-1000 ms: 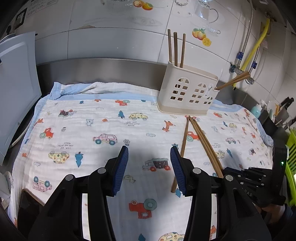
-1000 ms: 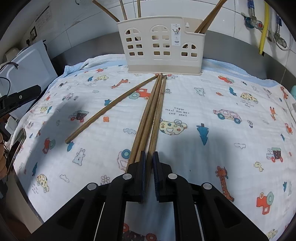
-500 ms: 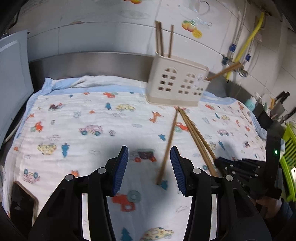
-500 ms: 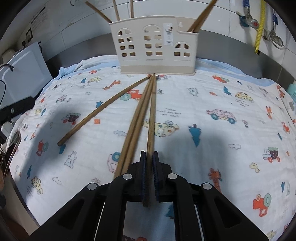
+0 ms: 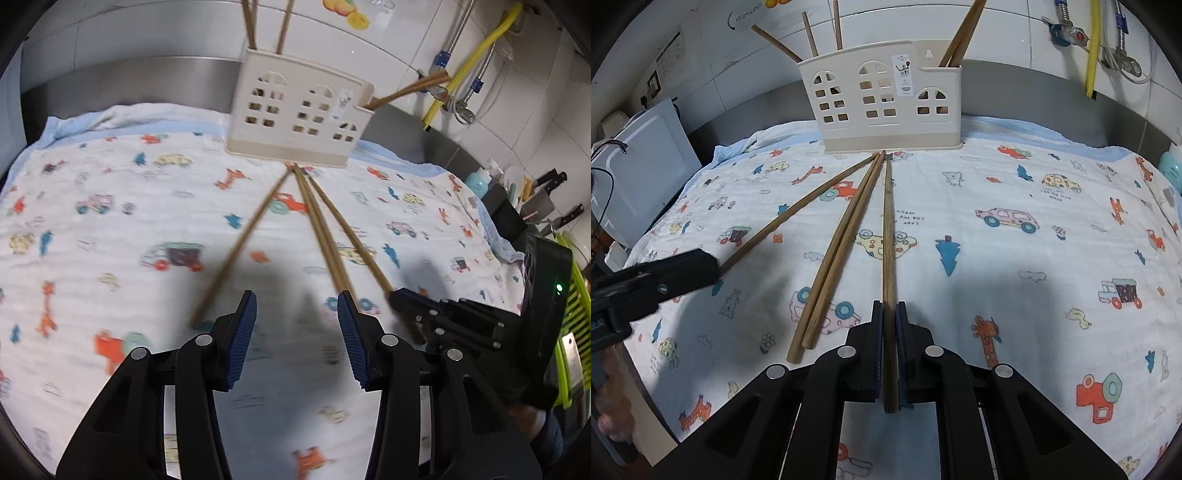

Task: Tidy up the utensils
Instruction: 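Close the right tool on a chopstick while the left tool grasps another chopstick, then lift the held chopsticks with both tools toward the cream caddy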

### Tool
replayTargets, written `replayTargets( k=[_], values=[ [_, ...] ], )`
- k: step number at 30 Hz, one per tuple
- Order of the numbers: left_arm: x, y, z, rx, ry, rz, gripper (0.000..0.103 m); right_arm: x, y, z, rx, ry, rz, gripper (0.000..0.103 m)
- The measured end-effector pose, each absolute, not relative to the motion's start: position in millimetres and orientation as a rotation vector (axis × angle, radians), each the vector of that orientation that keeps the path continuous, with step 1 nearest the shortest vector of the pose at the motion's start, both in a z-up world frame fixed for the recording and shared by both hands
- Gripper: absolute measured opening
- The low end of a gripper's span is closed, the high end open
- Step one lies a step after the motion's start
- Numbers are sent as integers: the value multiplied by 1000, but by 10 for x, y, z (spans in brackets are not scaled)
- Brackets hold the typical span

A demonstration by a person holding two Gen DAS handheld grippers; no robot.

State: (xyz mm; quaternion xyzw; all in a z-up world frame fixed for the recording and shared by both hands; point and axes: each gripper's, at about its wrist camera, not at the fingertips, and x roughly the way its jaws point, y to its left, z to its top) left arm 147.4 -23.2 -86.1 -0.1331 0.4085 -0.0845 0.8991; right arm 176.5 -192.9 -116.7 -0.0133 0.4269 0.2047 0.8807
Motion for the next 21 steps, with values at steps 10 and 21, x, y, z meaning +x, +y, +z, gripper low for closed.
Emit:
replayTargets(
  k=[10, 21],
  values=[
    [1660, -552, -986, -284, 898, -165, 29, 1716, -2111, -1182, -3, 877, 449, 7],
    [1875, -697, -1144, -282, 950, -112, 18, 1714, -2220, -1198, 18, 875, 480, 7]
  ],
)
